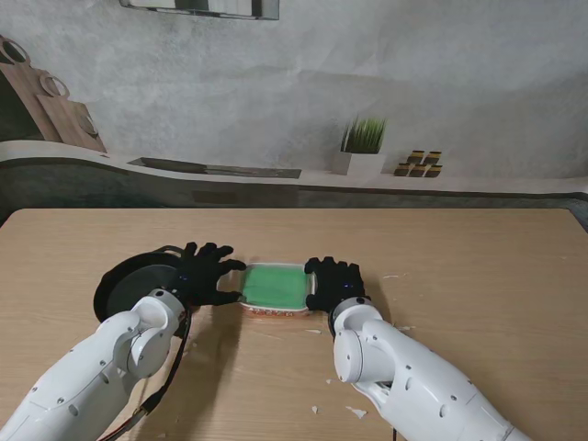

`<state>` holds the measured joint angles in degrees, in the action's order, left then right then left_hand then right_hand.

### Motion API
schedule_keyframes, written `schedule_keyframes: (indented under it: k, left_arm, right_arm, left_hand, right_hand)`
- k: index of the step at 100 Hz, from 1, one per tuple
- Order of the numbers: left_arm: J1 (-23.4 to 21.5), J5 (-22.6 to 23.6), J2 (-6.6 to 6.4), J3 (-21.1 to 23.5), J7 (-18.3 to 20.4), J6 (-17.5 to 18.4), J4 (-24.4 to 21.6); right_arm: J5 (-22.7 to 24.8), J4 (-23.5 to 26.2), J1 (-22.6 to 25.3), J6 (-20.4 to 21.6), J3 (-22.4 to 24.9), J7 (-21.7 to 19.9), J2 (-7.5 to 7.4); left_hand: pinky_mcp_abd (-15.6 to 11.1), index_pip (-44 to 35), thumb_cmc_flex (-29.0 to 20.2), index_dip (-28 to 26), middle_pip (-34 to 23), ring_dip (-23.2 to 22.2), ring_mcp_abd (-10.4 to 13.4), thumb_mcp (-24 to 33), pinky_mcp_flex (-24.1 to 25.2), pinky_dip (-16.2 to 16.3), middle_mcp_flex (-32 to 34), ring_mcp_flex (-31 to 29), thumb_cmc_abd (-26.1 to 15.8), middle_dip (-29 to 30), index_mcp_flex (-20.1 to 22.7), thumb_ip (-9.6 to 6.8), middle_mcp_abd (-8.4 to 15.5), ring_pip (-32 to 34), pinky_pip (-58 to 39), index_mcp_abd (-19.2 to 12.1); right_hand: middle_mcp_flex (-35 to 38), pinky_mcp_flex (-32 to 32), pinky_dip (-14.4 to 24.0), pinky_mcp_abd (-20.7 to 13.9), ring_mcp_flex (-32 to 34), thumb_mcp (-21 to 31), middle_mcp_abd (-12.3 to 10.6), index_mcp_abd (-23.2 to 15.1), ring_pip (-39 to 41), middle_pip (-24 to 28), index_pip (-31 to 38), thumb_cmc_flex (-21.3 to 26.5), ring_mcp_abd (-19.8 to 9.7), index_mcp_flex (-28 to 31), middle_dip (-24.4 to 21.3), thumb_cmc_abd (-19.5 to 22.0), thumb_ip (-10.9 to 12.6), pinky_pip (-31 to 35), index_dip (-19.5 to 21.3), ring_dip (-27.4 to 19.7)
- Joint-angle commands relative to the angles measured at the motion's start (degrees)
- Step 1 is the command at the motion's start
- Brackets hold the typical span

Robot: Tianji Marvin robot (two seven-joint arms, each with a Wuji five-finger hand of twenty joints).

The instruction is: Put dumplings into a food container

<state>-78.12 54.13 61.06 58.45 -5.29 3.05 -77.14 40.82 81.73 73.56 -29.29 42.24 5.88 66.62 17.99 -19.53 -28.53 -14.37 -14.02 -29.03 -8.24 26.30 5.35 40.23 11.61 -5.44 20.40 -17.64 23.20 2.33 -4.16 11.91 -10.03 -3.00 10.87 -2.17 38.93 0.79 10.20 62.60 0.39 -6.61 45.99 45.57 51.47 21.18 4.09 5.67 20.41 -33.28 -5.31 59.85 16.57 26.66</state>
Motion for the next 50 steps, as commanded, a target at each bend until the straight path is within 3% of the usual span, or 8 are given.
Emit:
schedule_keyframes:
  k: [1,16,37,50]
  left_arm:
    - [-0.50,0.28,-0.02,0.39,0.80,0.17,-0.92]
    - [-1.38,-0.26,0.19,1.56,0.50,0.17,-2.23]
    - [-2.36,-0.49,0.29,2.73,0.18,0.75,-3.44]
    - [-3.90,-1.93,0.83,4.36,-1.85,1.68,-5.08]
  right_arm:
    - [-0.51,-0.08,1.97,0.55,-0.09,-1.01,-0.28]
    - [-1.81,0.99,2.96,4.37,2.03,0.41,-0.05]
    - [-3.26,2.07,3.23,5.45,3.44,0.17,0.01]
    - [-3.25,3.32,4.60,7.11,5.31,1.49,0.06]
  left_hand:
    - [-0.25,-0.57,-0.97,0.00,0.31,0.04,0.41,-1.48,0.13,-0.37,-0.43,1.77,0.76,0.04,-0.69,0.00,0.62,-0.53,0.68,0.74]
    - [-0.18,-0.93,-1.11,-0.19,0.07,0.09,0.40,-2.13,0.10,-0.38,-0.36,1.76,-0.27,0.01,-0.04,-0.03,0.57,-0.36,0.69,0.81]
    - [-0.04,-1.29,-1.26,-0.48,-0.34,0.20,0.44,-3.83,0.06,-0.40,-0.32,1.69,-1.54,-0.05,0.73,-0.09,0.53,-0.14,0.70,0.79]
    - [-0.23,-0.33,-1.58,-0.20,-0.38,0.34,0.62,-4.99,0.12,-0.41,-0.33,1.71,-2.80,0.04,-1.08,-0.21,0.39,-0.21,0.72,1.19]
  right_hand:
    - [-0.99,-1.32,-0.71,-1.42,-2.08,-7.19,-0.60,-1.08,-0.03,-1.99,-2.39,-0.83,-1.18,-0.86,-0.57,-4.02,-4.14,0.19,-1.41,0.00]
    - [-0.87,-1.56,-1.01,-1.04,-2.31,-10.89,-0.39,-4.95,-1.16,-4.48,-4.25,-2.20,-1.27,-0.77,-1.42,-3.11,-3.78,-1.76,-1.20,-0.61]
    - [-0.84,-1.86,-0.79,-0.68,-3.08,-12.27,0.32,-9.52,-3.46,-6.95,-5.62,-3.04,-1.59,0.18,-2.29,-2.89,-3.83,-4.07,-1.35,-1.73]
    - [-0.69,-1.94,-0.14,-0.70,-3.85,-14.23,0.13,-11.27,-5.35,-10.91,-7.27,-3.50,-2.10,0.05,-3.74,-1.23,-3.69,-5.48,-1.66,-2.68]
